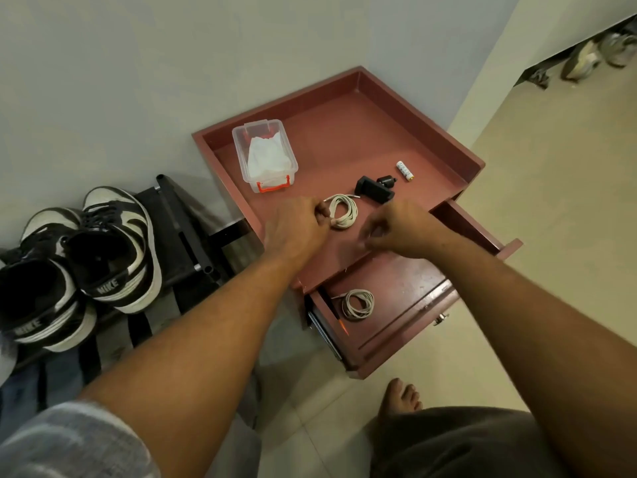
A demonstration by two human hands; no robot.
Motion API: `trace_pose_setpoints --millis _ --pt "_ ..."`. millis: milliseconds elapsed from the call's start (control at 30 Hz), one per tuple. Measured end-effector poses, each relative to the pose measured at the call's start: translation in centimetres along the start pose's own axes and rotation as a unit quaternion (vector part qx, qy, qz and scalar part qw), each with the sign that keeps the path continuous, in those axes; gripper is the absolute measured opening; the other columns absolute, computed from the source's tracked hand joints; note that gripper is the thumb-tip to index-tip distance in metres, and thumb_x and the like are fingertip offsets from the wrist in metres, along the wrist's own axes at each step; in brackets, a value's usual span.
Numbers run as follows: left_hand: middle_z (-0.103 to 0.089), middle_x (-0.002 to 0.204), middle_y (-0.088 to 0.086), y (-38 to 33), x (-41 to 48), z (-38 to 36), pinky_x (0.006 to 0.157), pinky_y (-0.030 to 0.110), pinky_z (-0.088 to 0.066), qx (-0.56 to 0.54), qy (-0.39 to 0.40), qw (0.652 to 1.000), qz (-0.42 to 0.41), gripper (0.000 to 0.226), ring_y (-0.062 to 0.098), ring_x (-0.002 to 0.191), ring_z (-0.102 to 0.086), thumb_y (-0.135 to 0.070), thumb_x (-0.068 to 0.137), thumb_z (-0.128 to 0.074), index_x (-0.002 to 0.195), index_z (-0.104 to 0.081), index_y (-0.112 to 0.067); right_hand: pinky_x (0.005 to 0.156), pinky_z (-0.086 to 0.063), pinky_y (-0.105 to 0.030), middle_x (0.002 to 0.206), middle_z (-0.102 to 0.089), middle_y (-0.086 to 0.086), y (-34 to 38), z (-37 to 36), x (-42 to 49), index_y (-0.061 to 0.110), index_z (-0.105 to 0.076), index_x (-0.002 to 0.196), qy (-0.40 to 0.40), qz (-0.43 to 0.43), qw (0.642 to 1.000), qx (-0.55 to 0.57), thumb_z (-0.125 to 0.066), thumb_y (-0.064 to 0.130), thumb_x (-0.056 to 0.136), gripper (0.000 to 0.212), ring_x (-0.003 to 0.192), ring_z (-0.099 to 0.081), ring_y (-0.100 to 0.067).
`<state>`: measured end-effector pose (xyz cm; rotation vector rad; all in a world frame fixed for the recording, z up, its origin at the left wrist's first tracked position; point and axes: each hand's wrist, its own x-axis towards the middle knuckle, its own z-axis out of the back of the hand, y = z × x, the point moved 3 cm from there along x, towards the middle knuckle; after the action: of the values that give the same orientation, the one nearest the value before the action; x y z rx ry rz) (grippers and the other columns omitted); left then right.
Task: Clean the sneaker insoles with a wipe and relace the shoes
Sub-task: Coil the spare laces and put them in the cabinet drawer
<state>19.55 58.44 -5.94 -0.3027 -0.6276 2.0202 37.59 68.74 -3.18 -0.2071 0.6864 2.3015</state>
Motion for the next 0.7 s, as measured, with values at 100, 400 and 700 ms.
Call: trace_pose_setpoints --millis 100,400,700 --pt "-0.074 0.099 -0.011 -0.3 0.0 0.0 0.071 0.038 -0.060 0.020 -0.016 1.000 -0.016 0.017 0.015 0.089 -0.070 -0.033 0.096 -0.073 0.112 -0.077 -0.032 0.075 -0.060 -0.041 0.101 -0.077 0.006 0.4 0.1 1.6 0.032 -0.079 0.109 -0.227 -0.022 0.972 -0.051 -0.066 0.026 0.093 0.021 0.090 -0.070 -0.020" --pt "-0.074 0.094 -0.004 -0.1 0.3 -0.1 0.067 0.036 -0.057 0.033 -0.022 0.999 -0.009 0.014 0.022 0.085 -0.070 -0.027 0.093 -0.071 0.106 -0.076 -0.028 0.077 -0.054 -0.040 0.114 -0.073 -0.004 3.2 -1.2 6.2 0.026 -0.073 0.119 -0.205 -0.051 0.973 -0.090 -0.064 0.032 0.093 0.029 0.107 -0.067 -0.033" --pt "-0.076 0.100 -0.009 0.1 0.2 0.1 0.075 0.041 -0.063 0.000 -0.020 1.000 -0.006 0.024 0.018 0.091 -0.072 -0.031 0.093 -0.072 0.116 -0.077 -0.031 0.059 -0.041 -0.032 0.090 -0.071 -0.006 3.0 -1.5 6.5 0.021 -0.079 0.091 -0.214 -0.084 0.963 -0.138 -0.064 0.012 0.087 0.018 0.079 -0.068 -0.033"
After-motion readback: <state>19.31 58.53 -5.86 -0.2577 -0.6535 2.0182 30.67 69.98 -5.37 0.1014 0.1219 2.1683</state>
